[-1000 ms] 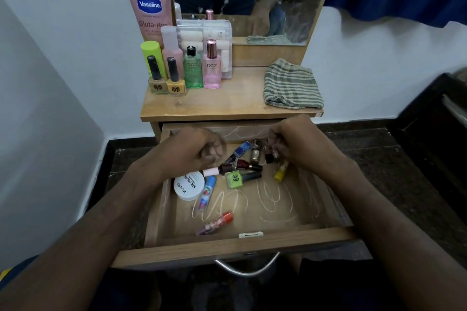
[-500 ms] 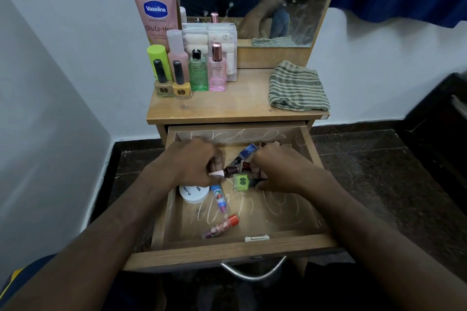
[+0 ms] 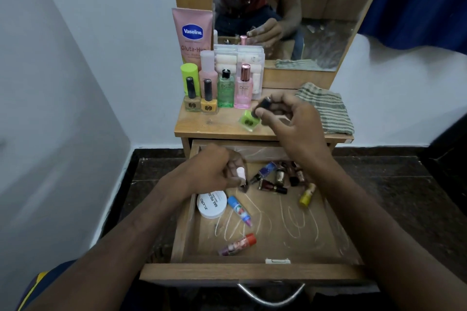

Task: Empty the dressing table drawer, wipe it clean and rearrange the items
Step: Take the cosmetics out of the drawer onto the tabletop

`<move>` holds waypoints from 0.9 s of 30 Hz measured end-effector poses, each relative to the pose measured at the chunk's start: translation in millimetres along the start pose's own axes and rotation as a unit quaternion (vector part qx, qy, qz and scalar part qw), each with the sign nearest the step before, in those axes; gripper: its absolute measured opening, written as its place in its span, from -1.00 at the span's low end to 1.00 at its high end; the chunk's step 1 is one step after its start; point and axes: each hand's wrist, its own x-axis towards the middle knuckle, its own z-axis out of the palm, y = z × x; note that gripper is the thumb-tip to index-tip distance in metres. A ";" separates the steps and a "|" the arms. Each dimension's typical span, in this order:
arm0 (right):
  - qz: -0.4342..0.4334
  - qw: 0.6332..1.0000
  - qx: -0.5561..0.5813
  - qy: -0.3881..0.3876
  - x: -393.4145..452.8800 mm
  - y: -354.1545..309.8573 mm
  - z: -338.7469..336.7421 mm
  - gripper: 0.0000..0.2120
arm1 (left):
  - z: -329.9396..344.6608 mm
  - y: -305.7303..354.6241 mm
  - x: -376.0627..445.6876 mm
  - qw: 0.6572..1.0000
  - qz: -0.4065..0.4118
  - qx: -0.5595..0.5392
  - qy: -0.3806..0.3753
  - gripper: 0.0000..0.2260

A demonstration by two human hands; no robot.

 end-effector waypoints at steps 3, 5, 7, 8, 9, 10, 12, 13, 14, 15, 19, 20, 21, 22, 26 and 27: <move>-0.039 0.996 -0.040 0.067 20.6 -5.8 24.8 -0.77 | 0.3 1.4 -1.8 1.000 0.001 -0.026 0.008 -0.83; -0.060 0.993 -0.069 0.075 29.9 -4.1 37.8 -0.76 | 0.9 0.1 -2.5 1.000 0.000 -0.029 0.005 -0.87; -0.077 0.991 -0.090 0.067 35.5 -0.3 48.3 -0.77 | 1.6 -1.6 -2.3 1.000 -0.006 -0.030 0.000 -0.85; -0.085 0.989 -0.099 0.067 36.7 1.6 52.4 -0.77 | 2.0 -2.2 -1.9 1.000 -0.008 -0.030 0.001 -0.85; -0.091 0.988 -0.105 0.069 37.5 3.8 55.1 -0.77 | 2.1 -2.2 -1.8 1.000 -0.007 -0.027 0.003 -0.84; -0.094 0.987 -0.110 0.071 37.6 5.9 56.3 -0.76 | 2.1 -1.9 -1.8 1.000 -0.008 -0.023 0.004 -0.84; -0.096 0.985 -0.126 0.070 35.2 9.7 57.1 -0.72 | 1.9 -1.8 -1.9 1.000 -0.011 -0.014 0.000 -0.84; -0.093 0.985 -0.131 0.067 33.1 11.6 57.4 -0.71 | 1.6 -1.4 -1.8 1.000 -0.012 -0.010 -0.007 -0.84; -0.089 0.985 -0.132 0.066 31.5 13.1 57.6 -0.70 | 1.8 -0.9 -1.9 1.000 -0.012 -0.007 -0.015 -0.85; -0.085 0.985 -0.130 0.070 30.7 14.0 58.2 -0.71 | 2.2 -0.4 -2.0 1.000 -0.013 -0.003 -0.021 -0.85; -0.079 0.985 -0.119 0.092 35.1 16.8 65.1 -0.71 | 4.2 1.9 -2.5 0.999 -0.026 0.015 -0.021 -0.83; -0.081 0.986 -0.115 0.094 36.1 17.1 67.2 -0.71 | 4.5 2.4 -2.5 0.999 -0.027 0.015 -0.023 -0.83; -0.085 0.985 -0.113 0.096 36.9 17.7 68.6 -0.71 | 4.3 2.8 -2.4 0.999 -0.029 0.014 -0.025 -0.82; -0.089 0.984 -0.115 0.098 37.1 18.1 69.1 -0.71 | 4.2 3.2 -2.5 0.999 -0.031 0.018 -0.026 -0.81; -0.104 0.981 -0.124 0.105 28.5 15.2 58.2 -0.67 | 5.6 1.7 -2.7 0.998 -0.027 0.053 -0.029 -0.78; -0.113 0.980 -0.128 0.102 21.4 11.9 50.5 -0.69 | 6.6 0.7 -2.9 0.998 -0.027 0.048 -0.029 -0.79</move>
